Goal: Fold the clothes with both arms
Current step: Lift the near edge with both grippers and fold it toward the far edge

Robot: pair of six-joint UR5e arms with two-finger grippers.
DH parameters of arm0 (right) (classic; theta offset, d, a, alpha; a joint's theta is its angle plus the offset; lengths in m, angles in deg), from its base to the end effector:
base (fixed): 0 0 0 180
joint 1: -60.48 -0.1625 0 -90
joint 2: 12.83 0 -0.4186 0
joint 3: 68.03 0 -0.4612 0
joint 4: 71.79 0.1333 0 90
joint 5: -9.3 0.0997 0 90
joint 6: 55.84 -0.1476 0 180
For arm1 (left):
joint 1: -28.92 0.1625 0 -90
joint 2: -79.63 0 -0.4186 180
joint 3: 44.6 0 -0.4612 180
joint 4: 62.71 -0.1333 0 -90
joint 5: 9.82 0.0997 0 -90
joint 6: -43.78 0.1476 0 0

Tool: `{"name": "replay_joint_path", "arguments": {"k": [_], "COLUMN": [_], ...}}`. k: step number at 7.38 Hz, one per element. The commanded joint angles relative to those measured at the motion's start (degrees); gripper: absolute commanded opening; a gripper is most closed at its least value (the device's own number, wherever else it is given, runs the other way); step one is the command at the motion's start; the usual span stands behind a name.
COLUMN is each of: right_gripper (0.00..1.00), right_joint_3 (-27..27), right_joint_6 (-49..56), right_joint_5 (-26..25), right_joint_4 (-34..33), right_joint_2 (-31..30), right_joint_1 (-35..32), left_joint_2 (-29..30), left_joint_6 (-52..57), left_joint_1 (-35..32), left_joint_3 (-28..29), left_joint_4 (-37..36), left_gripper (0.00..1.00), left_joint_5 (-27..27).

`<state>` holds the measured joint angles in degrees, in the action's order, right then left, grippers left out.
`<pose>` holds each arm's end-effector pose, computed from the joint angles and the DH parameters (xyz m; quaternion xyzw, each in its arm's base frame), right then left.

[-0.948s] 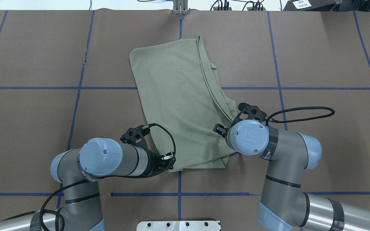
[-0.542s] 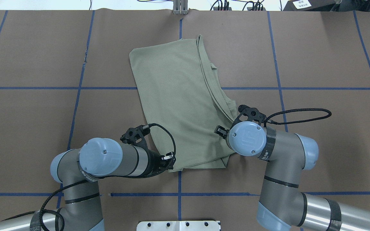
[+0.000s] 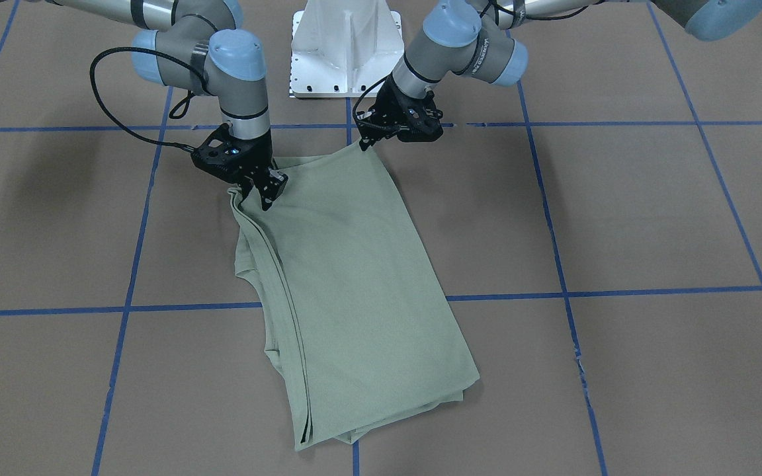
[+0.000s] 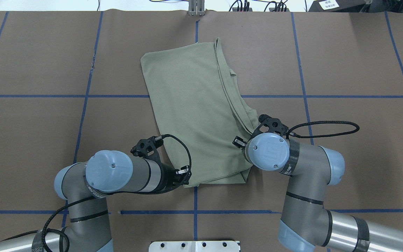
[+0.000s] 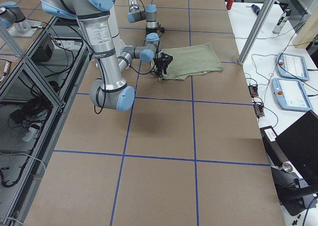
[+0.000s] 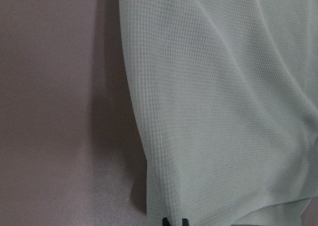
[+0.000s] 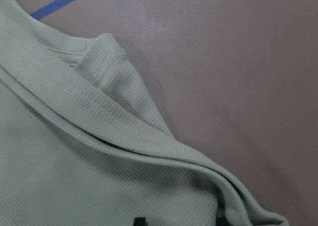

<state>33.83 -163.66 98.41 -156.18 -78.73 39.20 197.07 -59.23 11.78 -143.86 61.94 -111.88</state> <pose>-0.6187 -0.3865 0.3180 0.0180 -0.3545 0.3154 0.8801 0.6686 -0.3134 0.2101 -0.0644 0.5827 -0.1510 0.7960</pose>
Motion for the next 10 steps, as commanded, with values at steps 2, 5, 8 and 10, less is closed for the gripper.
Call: {"name": "replay_joint_path", "arguments": {"k": [2,5,8,10], "right_gripper": [0.0,0.0,0.0,0.0], "right_joint_3": [-0.34,3.15,9.37,21.39], "right_joint_6": [-2.75,-2.57,-2.66,-4.31], "right_joint_5": [0.01,1.76,1.95,1.86], "right_joint_4": [0.46,-0.33,-6.79,-18.99], "right_joint_2": [1.12,1.04,0.86,0.51], "right_joint_1": [0.01,-0.34,-0.08,4.81], "left_joint_2": [0.08,0.08,-1.58,-6.32], "left_joint_6": [0.0,0.09,2.09,3.87], "left_joint_1": [0.0,0.0,-0.09,-1.41], "left_joint_3": [-0.15,-1.2,-3.9,-14.68], "left_joint_4": [-0.02,-0.02,-0.54,-3.25], "left_gripper": [0.0,0.0,0.0,0.0], "left_joint_5": [0.02,-0.16,-1.29,-5.68]}}
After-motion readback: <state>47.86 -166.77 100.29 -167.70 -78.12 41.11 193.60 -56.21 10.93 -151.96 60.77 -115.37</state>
